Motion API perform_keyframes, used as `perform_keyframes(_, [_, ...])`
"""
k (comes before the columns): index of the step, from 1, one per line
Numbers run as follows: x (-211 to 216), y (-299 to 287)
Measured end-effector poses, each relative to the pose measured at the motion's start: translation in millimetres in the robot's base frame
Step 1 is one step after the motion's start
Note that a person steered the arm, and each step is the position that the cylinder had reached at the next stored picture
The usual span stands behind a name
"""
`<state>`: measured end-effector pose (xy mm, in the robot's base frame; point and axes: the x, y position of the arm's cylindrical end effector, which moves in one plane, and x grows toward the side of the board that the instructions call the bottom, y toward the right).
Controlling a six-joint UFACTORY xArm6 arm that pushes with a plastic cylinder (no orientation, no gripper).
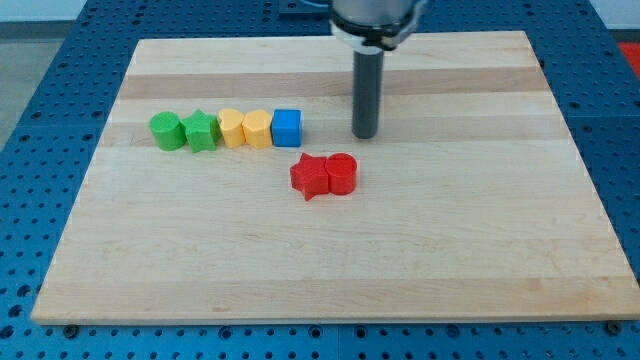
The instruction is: Push the red star to the bottom right of the blue cube
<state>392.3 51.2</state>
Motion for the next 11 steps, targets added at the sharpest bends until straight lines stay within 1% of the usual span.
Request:
perform_keyframes(1, [23,27])
perform_keyframes(2, [56,35])
perform_keyframes(3, [93,19])
perform_keyframes(4, [115,-27])
perform_keyframes(7, [114,-79])
perform_keyframes(8, [109,-84])
perform_keyframes(11, [75,-84])
